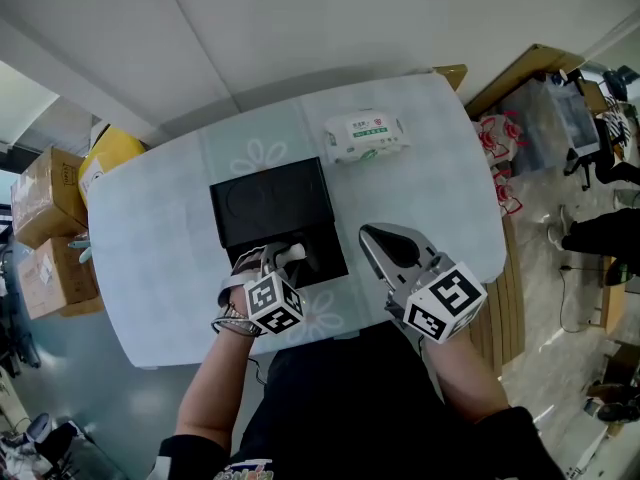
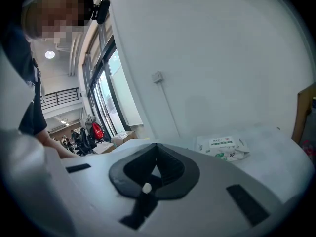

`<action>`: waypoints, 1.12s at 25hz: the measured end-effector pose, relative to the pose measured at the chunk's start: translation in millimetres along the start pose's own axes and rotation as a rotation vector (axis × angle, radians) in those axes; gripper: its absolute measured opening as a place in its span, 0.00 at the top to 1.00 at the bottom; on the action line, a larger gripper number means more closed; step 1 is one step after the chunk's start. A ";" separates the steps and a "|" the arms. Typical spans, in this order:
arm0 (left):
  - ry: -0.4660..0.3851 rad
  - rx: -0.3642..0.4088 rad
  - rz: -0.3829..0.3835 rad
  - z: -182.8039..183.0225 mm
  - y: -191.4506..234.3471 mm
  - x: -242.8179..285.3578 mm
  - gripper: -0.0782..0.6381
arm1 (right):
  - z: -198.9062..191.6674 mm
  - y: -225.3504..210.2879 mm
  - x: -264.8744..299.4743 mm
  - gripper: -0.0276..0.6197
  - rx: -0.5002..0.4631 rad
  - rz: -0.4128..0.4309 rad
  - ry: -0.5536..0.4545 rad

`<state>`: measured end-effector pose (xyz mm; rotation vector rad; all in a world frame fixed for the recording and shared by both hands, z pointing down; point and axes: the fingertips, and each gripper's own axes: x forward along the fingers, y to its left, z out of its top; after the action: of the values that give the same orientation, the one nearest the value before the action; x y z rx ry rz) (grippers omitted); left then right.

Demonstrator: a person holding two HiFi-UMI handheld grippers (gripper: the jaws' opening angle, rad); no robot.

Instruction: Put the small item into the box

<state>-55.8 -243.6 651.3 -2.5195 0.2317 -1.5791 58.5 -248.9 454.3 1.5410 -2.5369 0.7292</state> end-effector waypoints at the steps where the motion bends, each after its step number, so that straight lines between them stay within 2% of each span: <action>1: 0.012 0.002 -0.005 -1.1 -1.0 2.6 0.70 | -0.4 -1.7 -1.0 0.94 0.004 -0.002 -0.001; 13: 0.083 0.004 -0.035 -8.9 -2.2 22.1 0.70 | -5.5 -19.6 -5.0 0.94 0.033 -0.016 0.004; 22: 0.101 0.005 -0.031 -9.7 -3.6 26.4 0.66 | -5.9 -27.1 -10.5 0.94 0.043 -0.010 -0.004; 28: 0.086 -0.044 -0.017 -4.2 -5.2 18.4 0.64 | -4.7 -26.6 -16.5 0.94 0.039 0.011 -0.003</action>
<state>-51.4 -242.7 670.4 -2.4951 0.2593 -1.7089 88.5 -243.5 462.7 1.5423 -2.5503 0.7820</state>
